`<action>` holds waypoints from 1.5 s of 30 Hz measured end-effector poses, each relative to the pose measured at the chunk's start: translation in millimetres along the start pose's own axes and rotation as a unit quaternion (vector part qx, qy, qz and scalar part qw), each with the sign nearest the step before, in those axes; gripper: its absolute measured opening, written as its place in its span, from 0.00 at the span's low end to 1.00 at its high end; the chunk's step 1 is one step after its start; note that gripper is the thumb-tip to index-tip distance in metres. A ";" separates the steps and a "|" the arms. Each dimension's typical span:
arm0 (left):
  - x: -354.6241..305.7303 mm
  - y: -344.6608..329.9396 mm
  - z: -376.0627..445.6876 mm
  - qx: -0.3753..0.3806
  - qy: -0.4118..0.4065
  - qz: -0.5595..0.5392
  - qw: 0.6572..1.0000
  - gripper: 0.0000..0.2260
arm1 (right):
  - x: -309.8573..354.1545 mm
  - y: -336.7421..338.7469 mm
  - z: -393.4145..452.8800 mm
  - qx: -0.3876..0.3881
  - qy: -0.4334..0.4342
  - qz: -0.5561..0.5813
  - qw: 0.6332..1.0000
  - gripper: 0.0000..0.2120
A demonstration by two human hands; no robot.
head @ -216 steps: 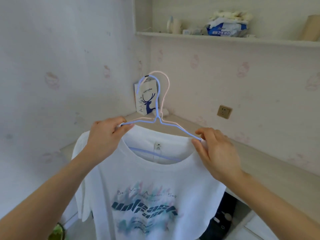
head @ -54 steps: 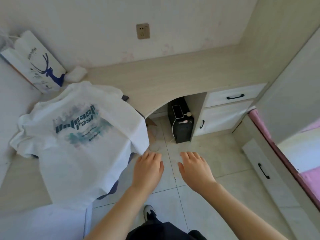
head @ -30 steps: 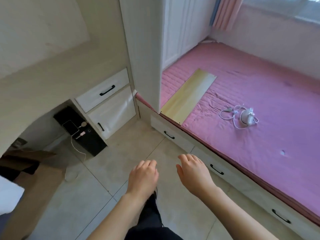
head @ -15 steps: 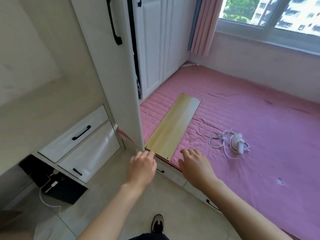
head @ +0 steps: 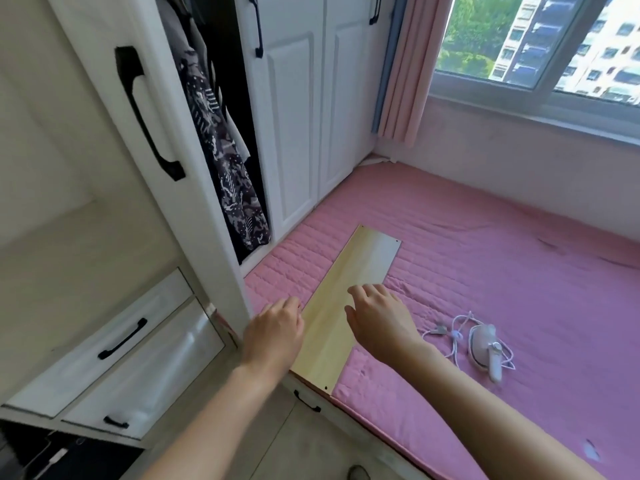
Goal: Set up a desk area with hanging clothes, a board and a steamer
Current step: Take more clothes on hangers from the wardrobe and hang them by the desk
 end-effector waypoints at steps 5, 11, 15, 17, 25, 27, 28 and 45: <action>3.2 7.9 61.6 -0.044 0.048 0.012 0.998 0.10 | -21.5 2.7 68.6 -0.007 0.036 0.014 0.999 0.15; 11.8 31.2 138.4 -0.121 0.133 0.039 0.983 0.09 | -40.4 24.0 158.5 -0.030 0.106 0.046 0.993 0.13; 16.9 47.2 176.1 -0.150 0.179 0.054 0.971 0.08 | -42.1 40.9 209.1 -0.044 0.160 0.063 0.984 0.13; 21.7 59.3 193.6 -0.172 0.200 0.063 0.962 0.08 | -40.8 49.0 235.4 -0.054 0.181 0.067 0.980 0.12; 51.2 126.4 264.2 -0.247 0.255 0.063 0.933 0.08 | -21.4 84.3 328.3 -0.082 0.231 0.088 0.966 0.15; 61.7 142.8 281.4 -0.257 0.271 0.069 0.925 0.08 | -16.1 93.8 346.4 -0.090 0.230 0.096 0.964 0.15; 66.8 150.7 290.7 -0.264 0.276 0.071 0.921 0.08 | -13.1 98.9 355.6 -0.096 0.230 0.101 0.963 0.15; 133.5 317.4 439.4 -0.372 0.275 0.112 0.879 0.10 | 73.6 218.2 537.6 -0.183 0.269 0.116 0.939 0.12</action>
Point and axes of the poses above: each hand's wrist, its own z-axis towards the middle knuckle, its own y-axis out of the back of the hand, x = y × z, the point moved 10 cm from there along z, towards the middle knuckle, and after that the axes turned 12 degrees about -z, right-handed, at the moved point
